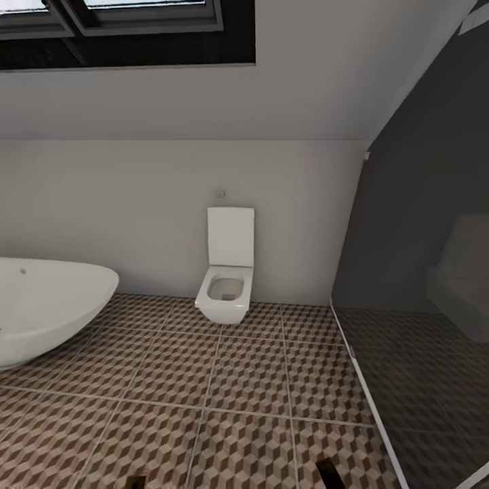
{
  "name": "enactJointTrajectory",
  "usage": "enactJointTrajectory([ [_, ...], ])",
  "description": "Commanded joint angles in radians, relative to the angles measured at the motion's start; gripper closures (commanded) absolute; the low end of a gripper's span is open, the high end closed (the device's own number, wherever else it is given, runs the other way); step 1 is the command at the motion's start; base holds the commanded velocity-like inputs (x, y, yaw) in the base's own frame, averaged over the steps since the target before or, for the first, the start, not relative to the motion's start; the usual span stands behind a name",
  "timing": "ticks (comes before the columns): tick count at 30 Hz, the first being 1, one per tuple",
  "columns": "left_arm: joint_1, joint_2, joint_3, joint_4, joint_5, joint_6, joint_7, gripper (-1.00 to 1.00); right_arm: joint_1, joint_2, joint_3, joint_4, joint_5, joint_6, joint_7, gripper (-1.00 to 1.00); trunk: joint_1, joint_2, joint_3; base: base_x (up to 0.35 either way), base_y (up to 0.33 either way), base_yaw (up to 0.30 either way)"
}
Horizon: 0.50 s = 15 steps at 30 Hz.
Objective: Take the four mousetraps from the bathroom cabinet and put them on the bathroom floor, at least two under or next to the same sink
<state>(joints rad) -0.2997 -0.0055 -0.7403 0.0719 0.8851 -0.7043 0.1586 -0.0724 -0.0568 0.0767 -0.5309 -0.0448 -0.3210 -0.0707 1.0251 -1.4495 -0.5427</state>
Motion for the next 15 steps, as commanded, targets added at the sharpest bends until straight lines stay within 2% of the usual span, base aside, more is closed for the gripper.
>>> enactJointTrajectory([
  [1, -0.001, -0.001, -0.004, 0.002, -0.012, -0.001, 0.016, 1.00, 0.000, -0.001, 0.009, 0.000, -0.007, -0.003, -0.011, 1.00, 0.000, 0.000, -0.001, 0.000, 0.000, 0.255],
  [15, -0.001, -0.001, -0.004, 0.002, -0.012, -0.001, 0.016, 1.00, 0.000, -0.001, 0.009, 0.000, -0.007, -0.003, -0.011, 1.00, 0.000, 0.000, -0.001, 0.000, 0.000, 0.255],
])
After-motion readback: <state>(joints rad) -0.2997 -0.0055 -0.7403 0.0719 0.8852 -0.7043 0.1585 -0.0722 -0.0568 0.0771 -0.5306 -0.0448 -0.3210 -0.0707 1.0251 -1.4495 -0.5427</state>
